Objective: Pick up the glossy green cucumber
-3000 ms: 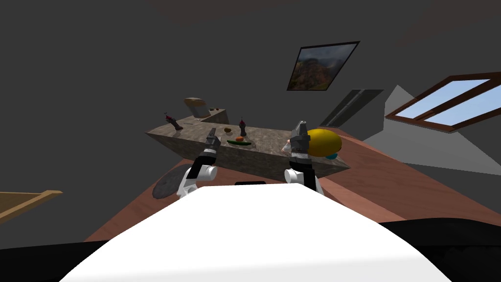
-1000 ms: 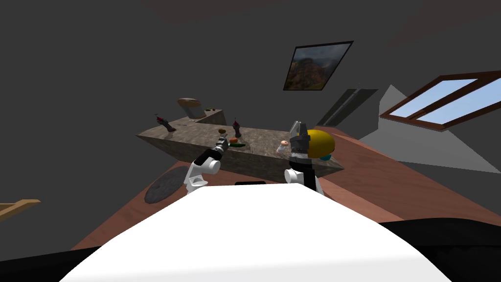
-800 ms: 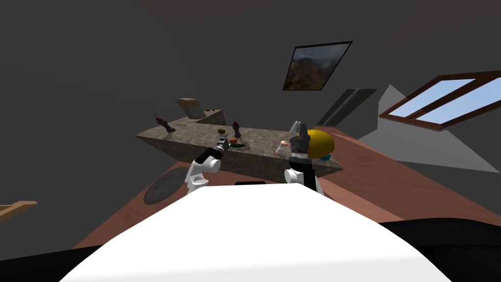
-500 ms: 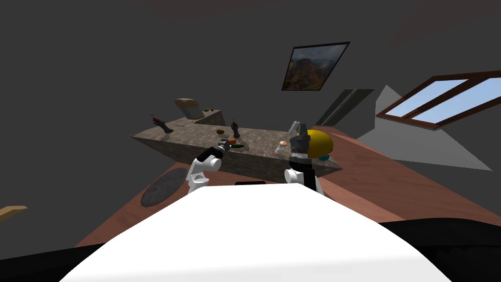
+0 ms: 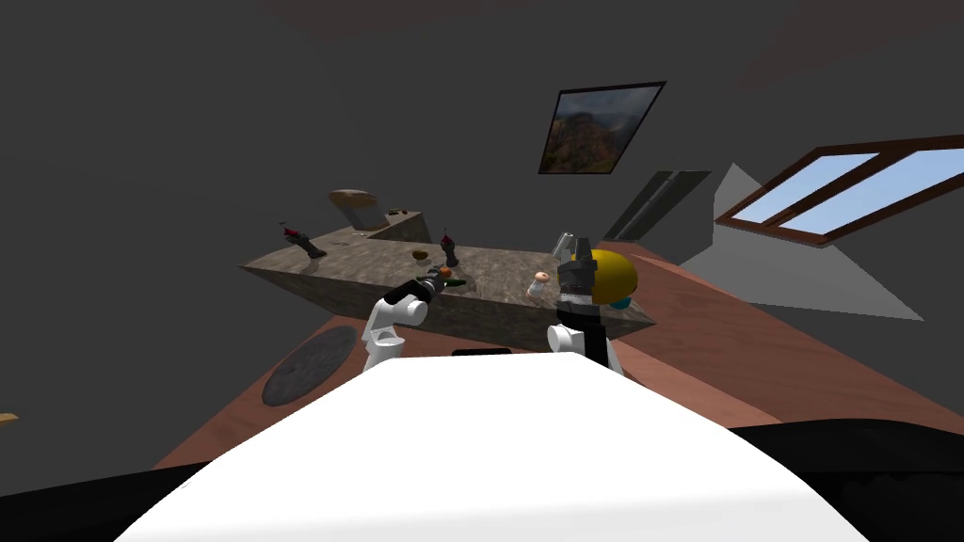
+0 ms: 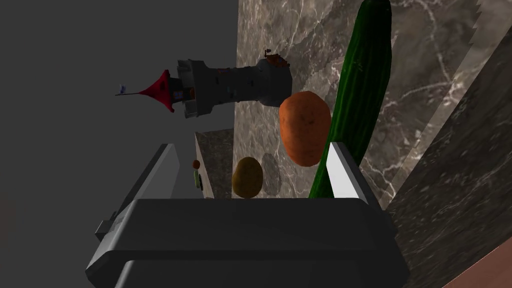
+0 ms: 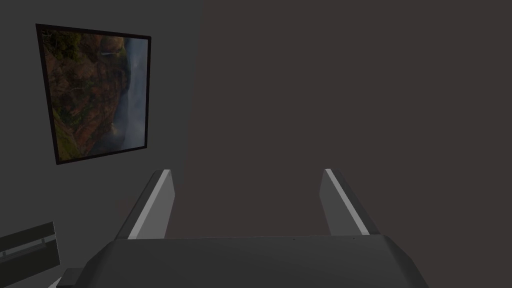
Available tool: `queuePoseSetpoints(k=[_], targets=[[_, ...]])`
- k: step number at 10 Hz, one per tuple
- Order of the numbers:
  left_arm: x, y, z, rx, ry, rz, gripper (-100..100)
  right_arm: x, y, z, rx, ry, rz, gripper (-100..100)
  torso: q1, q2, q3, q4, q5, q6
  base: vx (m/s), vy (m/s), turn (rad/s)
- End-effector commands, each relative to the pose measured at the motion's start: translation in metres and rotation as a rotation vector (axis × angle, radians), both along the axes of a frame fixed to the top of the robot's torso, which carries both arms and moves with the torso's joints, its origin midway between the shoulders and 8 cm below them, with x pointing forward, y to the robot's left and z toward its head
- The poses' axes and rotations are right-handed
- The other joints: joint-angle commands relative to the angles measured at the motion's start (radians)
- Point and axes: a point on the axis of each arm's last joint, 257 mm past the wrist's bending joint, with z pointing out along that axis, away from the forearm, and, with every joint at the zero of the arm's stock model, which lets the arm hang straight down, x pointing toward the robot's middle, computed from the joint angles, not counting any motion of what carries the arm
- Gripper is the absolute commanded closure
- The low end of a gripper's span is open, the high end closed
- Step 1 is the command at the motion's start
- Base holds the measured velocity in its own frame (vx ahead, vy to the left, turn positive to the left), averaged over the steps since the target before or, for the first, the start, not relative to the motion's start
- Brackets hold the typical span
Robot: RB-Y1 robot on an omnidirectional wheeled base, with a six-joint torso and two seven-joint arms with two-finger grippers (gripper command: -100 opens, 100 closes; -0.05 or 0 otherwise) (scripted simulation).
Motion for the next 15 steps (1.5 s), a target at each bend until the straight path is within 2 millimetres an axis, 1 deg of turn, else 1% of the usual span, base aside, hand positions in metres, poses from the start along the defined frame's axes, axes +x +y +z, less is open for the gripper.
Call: queuePoseSetpoints(k=[1, 4, 5, 6, 7, 8, 9, 15], targets=[[-0.002, 0.001, -0.006, 0.003, 0.027, 0.0, -100, 0.0, 0.0, 0.0, 0.0, 0.0, 0.0, 0, 0.0, 0.0, 0.0, 0.0, 0.0, 0.0, 0.014, -0.008, 0.004], [-0.001, -0.001, -0.025, -0.004, 0.119, 0.006, -100, 0.0, 0.0, 0.0, 0.0, 0.0, 0.0, 0, 0.001, 0.0, 0.0, 0.0, 0.0, 0.0, 0.029, -0.011, -0.058], [-0.004, 0.0, -0.031, 0.001, 0.144, 0.007, -100, 0.0, 0.0, 0.0, 0.0, 0.0, 0.0, 0, 0.0, 0.0, 0.0, 0.0, 0.0, 0.0, 0.032, -0.01, -0.042], [-0.002, 0.0, -0.035, -0.005, 0.172, 0.012, -100, 0.0, 0.0, 0.0, 0.0, 0.0, 0.0, 0, 0.001, 0.0, 0.0, 0.0, 0.0, 0.0, 0.039, -0.011, -0.083], [-0.005, 0.001, -0.041, 0.0, 0.198, 0.013, -100, 0.0, 0.0, 0.0, 0.0, 0.0, 0.0, 0, 0.0, 0.0, 0.0, 0.0, 0.0, 0.0, 0.032, -0.004, -0.037], [-0.006, 0.001, -0.042, 0.001, 0.202, 0.013, -100, 0.0, 0.0, 0.0, 0.0, 0.0, 0.0, 0, 0.001, 0.0, 0.0, 0.0, 0.0, 0.0, 0.013, 0.001, 0.012], [-0.006, 0.001, -0.05, -0.001, 0.243, 0.02, -100, 0.0, 0.0, 0.0, 0.0, 0.0, 0.0, 0, 0.001, 0.001, 0.001, 0.0, 0.0, 0.0, 0.019, -0.001, -0.064], [-0.015, 0.007, -0.078, 0.004, 0.4, 0.05, -100, 0.0, 0.0, 0.0, 0.0, 0.0, 0.0, 0, 0.001, 0.0, 0.0, 0.0, 0.0, 0.0, 0.036, 0.001, -0.061]])
